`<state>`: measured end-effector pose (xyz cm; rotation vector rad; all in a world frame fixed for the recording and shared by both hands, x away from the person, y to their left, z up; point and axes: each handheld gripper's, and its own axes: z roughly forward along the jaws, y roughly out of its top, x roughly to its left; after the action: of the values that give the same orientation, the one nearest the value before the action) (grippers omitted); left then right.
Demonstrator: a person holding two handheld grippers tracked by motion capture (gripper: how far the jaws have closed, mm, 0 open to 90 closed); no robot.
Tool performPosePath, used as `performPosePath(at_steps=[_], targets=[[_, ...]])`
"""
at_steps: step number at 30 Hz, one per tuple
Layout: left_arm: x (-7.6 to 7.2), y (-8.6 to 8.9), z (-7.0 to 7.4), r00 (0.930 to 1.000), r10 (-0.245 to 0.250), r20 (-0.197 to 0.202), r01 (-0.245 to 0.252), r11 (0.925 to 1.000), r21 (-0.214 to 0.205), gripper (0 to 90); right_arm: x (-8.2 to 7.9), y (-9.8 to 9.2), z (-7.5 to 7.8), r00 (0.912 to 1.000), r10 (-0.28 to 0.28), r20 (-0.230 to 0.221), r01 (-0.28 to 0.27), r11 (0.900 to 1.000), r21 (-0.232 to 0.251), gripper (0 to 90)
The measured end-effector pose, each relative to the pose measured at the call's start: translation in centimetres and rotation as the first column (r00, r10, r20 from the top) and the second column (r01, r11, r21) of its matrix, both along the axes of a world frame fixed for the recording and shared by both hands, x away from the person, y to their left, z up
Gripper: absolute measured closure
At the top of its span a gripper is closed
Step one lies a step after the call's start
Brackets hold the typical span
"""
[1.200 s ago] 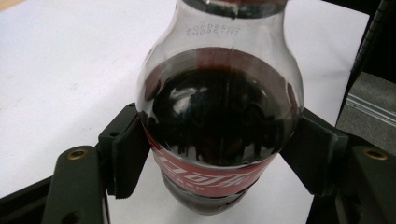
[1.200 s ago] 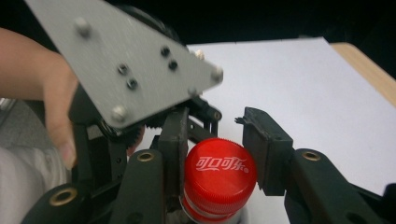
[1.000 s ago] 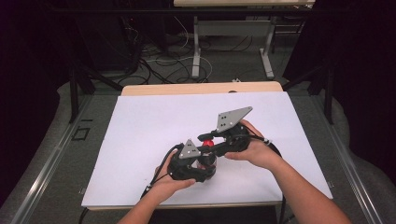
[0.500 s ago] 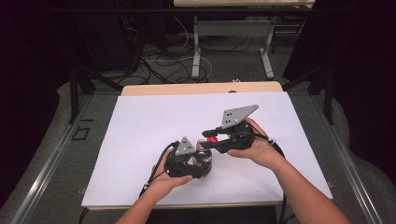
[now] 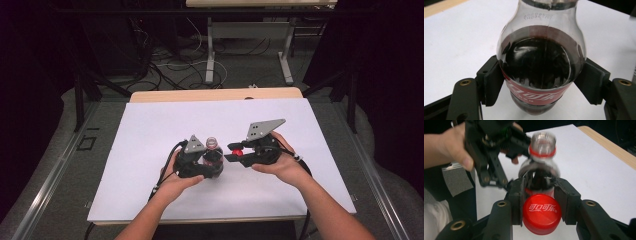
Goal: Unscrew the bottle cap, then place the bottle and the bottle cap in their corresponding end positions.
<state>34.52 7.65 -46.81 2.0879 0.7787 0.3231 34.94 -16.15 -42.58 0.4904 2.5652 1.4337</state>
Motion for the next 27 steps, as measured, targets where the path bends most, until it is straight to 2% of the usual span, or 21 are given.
performPosePath(at_steps=[4,5,8,10,12,17,19,20,27], targets=[[1.0,0.1,0.8,0.9999,0.011,-0.001,-0.011,0.9998,-0.014,29.8,0.0,-0.3,-1.0,0.9998,-0.017,-0.005,0.017,0.9997,-0.016,61.0],[1.2,0.1,1.0,0.9999,0.017,0.002,-0.017,0.9998,-0.011,29.8,0.0,-0.4,-1.2,0.9997,-0.015,-0.019,0.014,0.9996,-0.025,61.1],[2.1,0.1,1.5,0.9996,0.026,0.009,-0.025,0.9993,-0.029,29.8,-0.1,-0.7,-1.6,0.9988,-0.044,-0.018,0.044,0.9989,-0.017,61.1],[2.7,0.1,1.9,0.9995,0.031,-0.001,-0.031,0.9988,-0.038,29.8,-0.1,-0.9,-1.9,0.9980,-0.061,-0.019,0.060,0.9980,-0.018,61.1],[3.2,0.0,2.3,0.9994,0.036,0.004,-0.035,0.9990,-0.026,29.8,-0.1,-1.1,-2.1,0.9966,-0.077,-0.029,0.077,0.9970,-0.012,61.0],[4.4,-0.5,3.0,0.9994,0.033,0.005,-0.033,0.9990,-0.029,29.8,-0.1,-1.6,-2.6,0.9956,-0.089,-0.028,0.089,0.9958,-0.022,61.1],[4.8,-0.8,3.2,0.9991,0.043,0.001,-0.043,0.9983,-0.040,29.8,-0.1,-1.7,-2.8,0.9941,-0.104,-0.030,0.104,0.9945,-0.011,61.1],[5.1,-0.8,3.4,0.9991,0.040,0.011,-0.040,0.9989,-0.024,29.8,-0.1,-1.8,-2.8,0.9937,-0.108,-0.030,0.108,0.9940,-0.018,61.0],[6.6,-1.5,4.0,0.9987,0.050,0.009,-0.049,0.9987,-0.015,29.8,-0.1,-2.6,-3.2,0.9907,-0.132,-0.032,0.132,0.9913,-0.004,61.1]])
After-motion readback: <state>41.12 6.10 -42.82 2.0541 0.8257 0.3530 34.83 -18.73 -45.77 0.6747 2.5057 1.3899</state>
